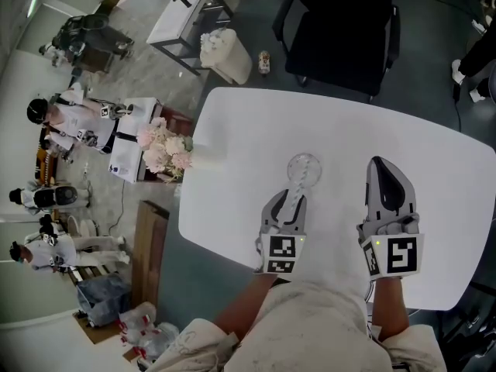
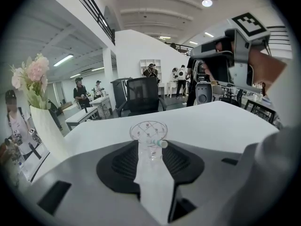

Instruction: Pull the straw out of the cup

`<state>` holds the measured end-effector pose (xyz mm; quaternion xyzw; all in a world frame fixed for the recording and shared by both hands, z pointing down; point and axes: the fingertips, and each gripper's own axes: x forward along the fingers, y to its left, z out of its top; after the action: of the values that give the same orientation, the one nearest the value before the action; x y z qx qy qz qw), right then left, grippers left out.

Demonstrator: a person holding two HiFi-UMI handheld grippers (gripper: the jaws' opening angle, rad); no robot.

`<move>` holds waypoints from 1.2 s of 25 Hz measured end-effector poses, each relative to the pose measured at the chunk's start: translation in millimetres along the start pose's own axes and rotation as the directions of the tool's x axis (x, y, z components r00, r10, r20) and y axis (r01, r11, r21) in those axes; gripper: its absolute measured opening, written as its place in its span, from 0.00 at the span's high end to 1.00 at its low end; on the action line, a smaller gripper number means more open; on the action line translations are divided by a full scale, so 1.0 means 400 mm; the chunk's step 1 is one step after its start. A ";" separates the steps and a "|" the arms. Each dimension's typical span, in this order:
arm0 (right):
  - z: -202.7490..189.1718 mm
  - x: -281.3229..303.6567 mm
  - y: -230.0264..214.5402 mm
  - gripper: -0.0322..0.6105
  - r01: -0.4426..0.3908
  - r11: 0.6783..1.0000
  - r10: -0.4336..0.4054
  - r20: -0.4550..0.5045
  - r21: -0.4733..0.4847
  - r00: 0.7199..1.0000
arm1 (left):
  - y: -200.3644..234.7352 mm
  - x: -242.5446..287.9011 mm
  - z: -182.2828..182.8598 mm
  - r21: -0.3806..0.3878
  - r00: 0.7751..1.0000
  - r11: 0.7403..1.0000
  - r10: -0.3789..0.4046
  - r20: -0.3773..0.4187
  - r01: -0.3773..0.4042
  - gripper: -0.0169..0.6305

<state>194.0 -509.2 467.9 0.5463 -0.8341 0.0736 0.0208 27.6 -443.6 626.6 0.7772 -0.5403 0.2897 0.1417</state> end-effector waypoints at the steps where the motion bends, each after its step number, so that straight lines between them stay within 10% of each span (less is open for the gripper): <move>1: 0.000 0.001 -0.001 0.95 -0.003 1.000 0.003 0.001 0.001 1.000 | -0.003 0.003 0.002 0.001 1.000 1.000 0.001 0.002 -0.001 0.73; 30: 0.079 -0.066 0.072 0.95 -0.006 0.998 0.009 0.050 -0.060 0.999 | 0.046 -0.094 0.035 -0.042 0.996 0.997 0.072 0.051 -0.070 0.94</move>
<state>179.7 -478.6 430.8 0.5440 -0.8382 0.0350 0.0158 5.4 -429.6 591.1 0.7618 -0.5770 0.2629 0.1326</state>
